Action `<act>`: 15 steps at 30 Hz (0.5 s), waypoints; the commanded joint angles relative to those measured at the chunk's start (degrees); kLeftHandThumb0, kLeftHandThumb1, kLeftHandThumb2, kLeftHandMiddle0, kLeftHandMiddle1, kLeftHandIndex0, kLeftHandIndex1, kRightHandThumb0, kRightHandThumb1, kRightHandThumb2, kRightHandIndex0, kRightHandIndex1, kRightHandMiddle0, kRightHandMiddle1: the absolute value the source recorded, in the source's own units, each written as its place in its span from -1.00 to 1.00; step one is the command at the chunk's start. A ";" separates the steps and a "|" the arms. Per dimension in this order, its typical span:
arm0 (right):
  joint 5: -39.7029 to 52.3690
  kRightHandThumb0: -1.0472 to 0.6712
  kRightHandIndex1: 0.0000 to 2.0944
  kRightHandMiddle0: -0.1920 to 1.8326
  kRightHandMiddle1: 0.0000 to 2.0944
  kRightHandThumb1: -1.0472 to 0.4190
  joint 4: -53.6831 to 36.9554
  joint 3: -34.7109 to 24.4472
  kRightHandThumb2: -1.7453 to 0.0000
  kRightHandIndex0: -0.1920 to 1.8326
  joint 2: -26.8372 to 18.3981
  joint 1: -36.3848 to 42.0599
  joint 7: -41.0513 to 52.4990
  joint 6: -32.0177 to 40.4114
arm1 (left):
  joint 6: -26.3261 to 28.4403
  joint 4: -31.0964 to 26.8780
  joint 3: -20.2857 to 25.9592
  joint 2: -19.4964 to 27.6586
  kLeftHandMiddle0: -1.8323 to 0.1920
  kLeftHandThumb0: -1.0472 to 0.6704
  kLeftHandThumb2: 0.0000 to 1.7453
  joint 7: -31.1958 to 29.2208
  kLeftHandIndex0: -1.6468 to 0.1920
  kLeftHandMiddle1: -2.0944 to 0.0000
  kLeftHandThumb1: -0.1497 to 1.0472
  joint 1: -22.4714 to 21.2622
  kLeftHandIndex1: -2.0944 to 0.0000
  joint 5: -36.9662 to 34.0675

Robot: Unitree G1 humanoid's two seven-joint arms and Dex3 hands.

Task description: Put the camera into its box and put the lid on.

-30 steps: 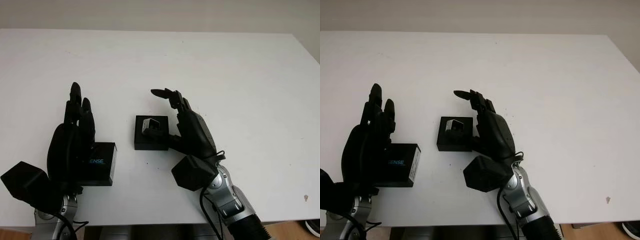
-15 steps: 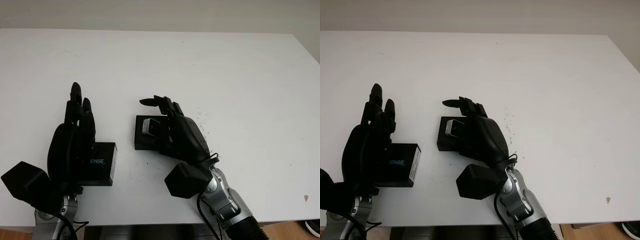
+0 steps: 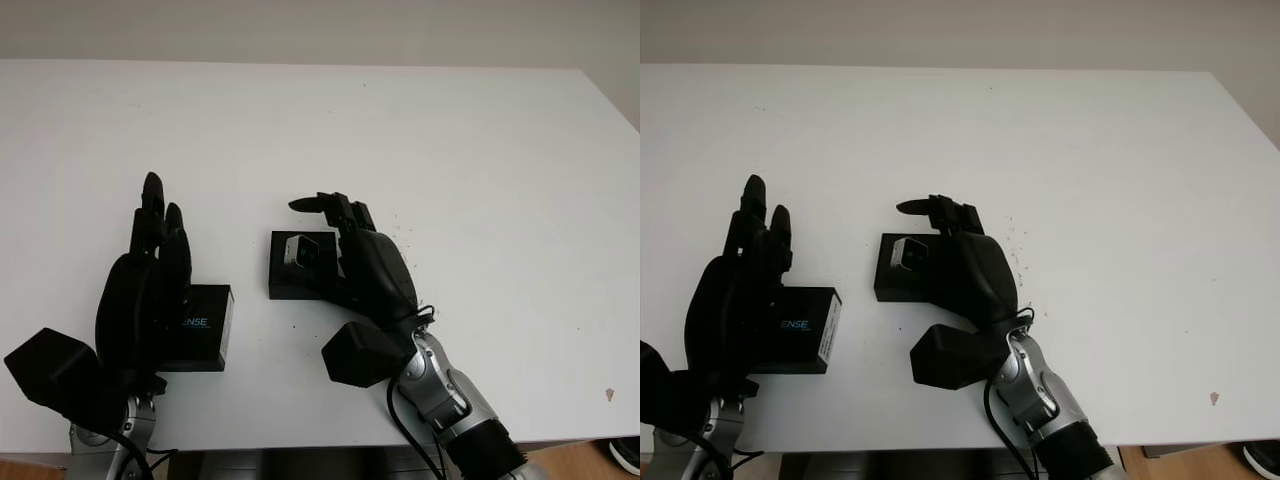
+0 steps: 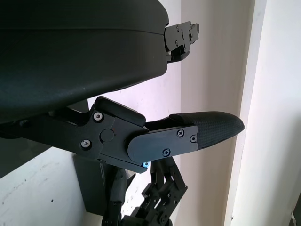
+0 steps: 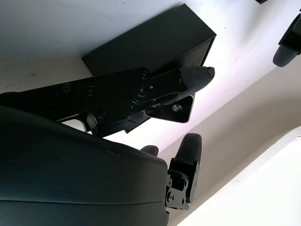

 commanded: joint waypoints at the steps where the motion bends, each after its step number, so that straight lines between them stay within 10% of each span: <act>1: -0.28 -0.35 -0.18 -0.90 0.23 -1.00 1.63 -0.22 0.84 -0.91 -0.24 -0.02 -0.81 0.18 | -0.60 -0.09 -0.32 -0.32 1.00 -0.71 -0.32 0.08 1.00 1.00 1.00 0.58 1.00 0.44; 15: -3.31 -0.34 0.06 -0.82 0.39 -0.99 -1.80 -0.27 0.92 -0.93 -4.93 2.51 -1.46 -1.44 | -0.28 -0.77 0.37 -0.01 1.00 -0.70 -0.32 -0.07 1.00 1.00 1.00 0.54 1.00 -0.34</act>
